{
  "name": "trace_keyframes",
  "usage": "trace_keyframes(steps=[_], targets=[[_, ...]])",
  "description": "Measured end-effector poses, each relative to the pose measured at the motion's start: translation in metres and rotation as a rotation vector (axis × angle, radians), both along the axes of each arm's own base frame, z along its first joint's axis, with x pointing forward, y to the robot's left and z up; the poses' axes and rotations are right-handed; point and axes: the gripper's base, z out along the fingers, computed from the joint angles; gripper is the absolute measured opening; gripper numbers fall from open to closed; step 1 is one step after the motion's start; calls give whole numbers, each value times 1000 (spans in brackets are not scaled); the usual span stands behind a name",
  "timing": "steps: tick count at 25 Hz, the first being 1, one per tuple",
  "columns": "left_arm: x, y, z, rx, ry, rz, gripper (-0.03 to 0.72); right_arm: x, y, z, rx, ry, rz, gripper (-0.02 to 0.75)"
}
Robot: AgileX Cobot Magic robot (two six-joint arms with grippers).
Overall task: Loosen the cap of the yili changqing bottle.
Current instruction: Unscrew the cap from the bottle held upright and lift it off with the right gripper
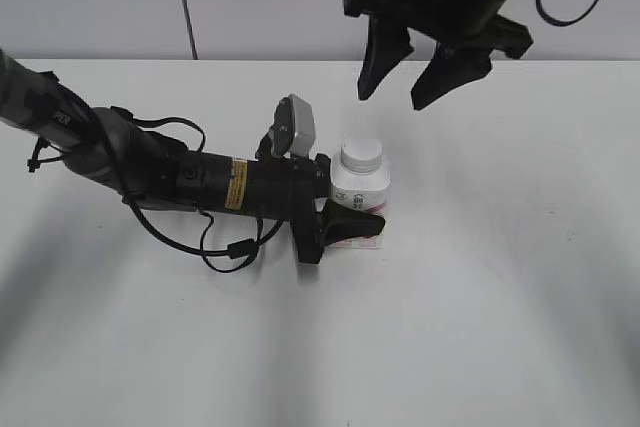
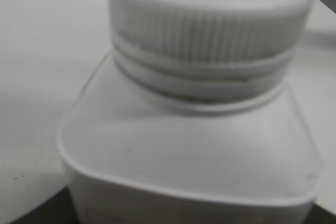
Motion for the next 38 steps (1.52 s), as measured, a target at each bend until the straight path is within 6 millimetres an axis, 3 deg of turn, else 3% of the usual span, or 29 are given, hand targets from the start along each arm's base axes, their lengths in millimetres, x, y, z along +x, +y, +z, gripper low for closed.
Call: trace_keyframes(steps=[9,22,32,38], targets=[[0,0,0,0,0,1,396,13,18,-48,-63,126,-24,460],[0,0,0,-1,0,0,395,22,21,-49,-38,48,-50,460],[0,0,0,0,0,1,394,23,31,-72,-95,75,-17,460],[0,0,0,0,0,1,394,24,32,-73,-99,77,-14,460]])
